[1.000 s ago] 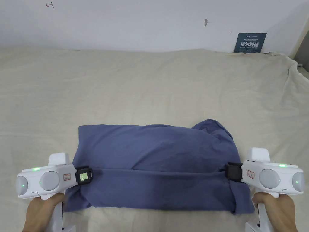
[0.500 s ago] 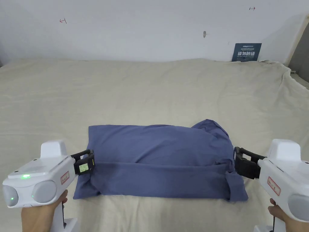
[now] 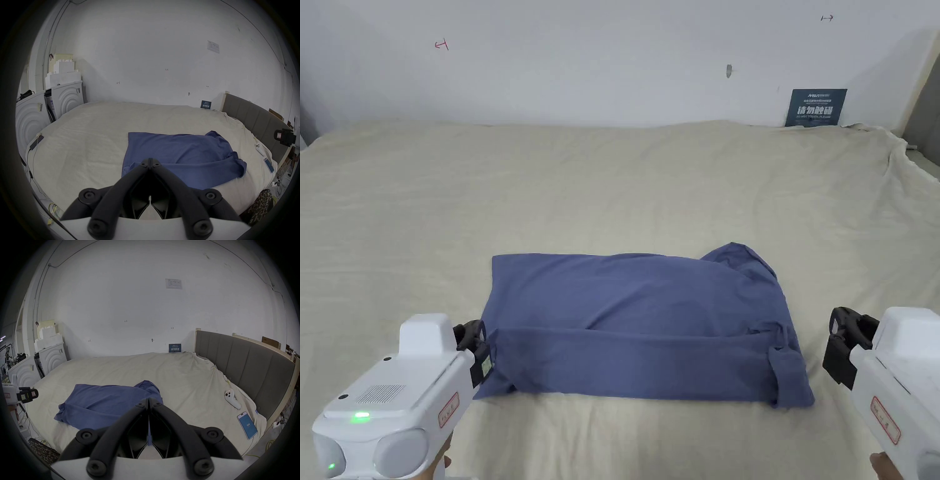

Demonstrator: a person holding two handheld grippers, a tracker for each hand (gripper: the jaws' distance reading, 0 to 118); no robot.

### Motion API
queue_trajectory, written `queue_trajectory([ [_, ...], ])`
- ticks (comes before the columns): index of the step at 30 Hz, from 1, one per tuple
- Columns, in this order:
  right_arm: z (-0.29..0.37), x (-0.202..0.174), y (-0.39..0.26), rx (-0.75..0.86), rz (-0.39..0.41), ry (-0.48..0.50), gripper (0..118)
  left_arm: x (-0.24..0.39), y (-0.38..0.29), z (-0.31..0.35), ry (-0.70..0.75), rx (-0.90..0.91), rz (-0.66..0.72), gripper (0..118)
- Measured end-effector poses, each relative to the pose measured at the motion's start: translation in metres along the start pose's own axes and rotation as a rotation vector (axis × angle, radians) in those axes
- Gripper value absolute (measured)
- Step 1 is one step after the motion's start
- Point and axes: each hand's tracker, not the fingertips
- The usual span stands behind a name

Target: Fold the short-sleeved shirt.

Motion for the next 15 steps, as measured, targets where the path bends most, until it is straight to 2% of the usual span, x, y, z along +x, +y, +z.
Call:
queue_trajectory([
  [5, -0.004, -0.001, 0.004, 0.003, -0.007, 0.001, 0, -0.001, 0.009, -0.014, -0.010, -0.026, -0.014, 0],
  [11, -0.012, -0.002, 0.006, -0.012, -0.009, 0.010, 0, -0.012, 0.012, -0.058, 0.003, -0.179, -0.041, 0],
  [13, -0.016, -0.002, 0.005, -0.021, -0.006, 0.016, 0, -0.020, 0.011, -0.076, 0.006, -0.241, -0.016, 10],
  [15, -0.022, 0.001, 0.004, -0.030, -0.007, 0.018, 0, -0.029, 0.008, -0.093, 0.023, -0.297, 0.032, 44],
])
